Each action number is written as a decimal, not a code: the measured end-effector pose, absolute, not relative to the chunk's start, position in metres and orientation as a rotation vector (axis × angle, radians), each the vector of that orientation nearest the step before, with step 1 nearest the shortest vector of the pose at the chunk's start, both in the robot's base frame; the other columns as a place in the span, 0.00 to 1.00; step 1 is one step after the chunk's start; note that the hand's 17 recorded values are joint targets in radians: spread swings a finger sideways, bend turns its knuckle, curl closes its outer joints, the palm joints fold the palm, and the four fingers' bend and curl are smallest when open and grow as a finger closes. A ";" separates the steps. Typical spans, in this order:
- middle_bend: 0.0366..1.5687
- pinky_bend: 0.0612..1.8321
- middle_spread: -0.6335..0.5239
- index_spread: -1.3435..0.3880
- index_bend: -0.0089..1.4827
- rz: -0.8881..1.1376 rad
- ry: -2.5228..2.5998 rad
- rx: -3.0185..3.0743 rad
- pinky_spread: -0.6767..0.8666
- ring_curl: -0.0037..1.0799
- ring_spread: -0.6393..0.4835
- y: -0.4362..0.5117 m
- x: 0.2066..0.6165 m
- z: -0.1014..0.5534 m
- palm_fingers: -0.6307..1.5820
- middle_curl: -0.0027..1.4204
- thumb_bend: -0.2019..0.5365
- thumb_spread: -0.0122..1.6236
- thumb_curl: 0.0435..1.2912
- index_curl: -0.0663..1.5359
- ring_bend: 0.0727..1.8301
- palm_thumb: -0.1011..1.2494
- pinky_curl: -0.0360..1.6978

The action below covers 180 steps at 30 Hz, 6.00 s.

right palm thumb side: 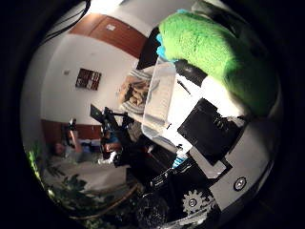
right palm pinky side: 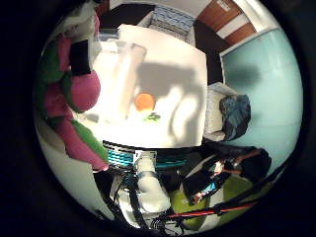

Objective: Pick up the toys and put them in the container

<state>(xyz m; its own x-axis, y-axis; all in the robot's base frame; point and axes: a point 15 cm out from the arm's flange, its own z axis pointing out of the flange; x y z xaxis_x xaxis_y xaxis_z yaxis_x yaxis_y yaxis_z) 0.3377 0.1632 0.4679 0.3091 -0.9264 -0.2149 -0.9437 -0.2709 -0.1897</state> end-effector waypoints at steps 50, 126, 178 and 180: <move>0.24 0.25 0.48 0.54 0.11 0.028 1.867 -2.258 0.73 0.25 0.65 0.092 0.376 0.443 0.38 0.27 0.25 0.71 0.30 0.22 0.32 0.61 0.27; 0.48 0.42 0.30 0.53 0.21 0.196 2.276 -2.183 0.18 0.32 0.30 -0.015 0.346 0.159 0.85 0.37 0.27 0.68 0.25 0.29 0.53 0.64 0.18; 0.79 0.63 0.39 0.60 0.63 -0.106 1.646 -2.355 0.26 0.68 0.35 0.224 0.343 0.470 0.77 0.61 0.25 0.51 0.59 0.62 0.71 0.80 0.51; 0.79 0.62 0.39 0.60 0.63 -0.094 1.633 -2.375 0.26 0.68 0.35 0.238 0.342 0.465 0.77 0.61 0.25 0.51 0.60 0.62 0.71 0.80 0.52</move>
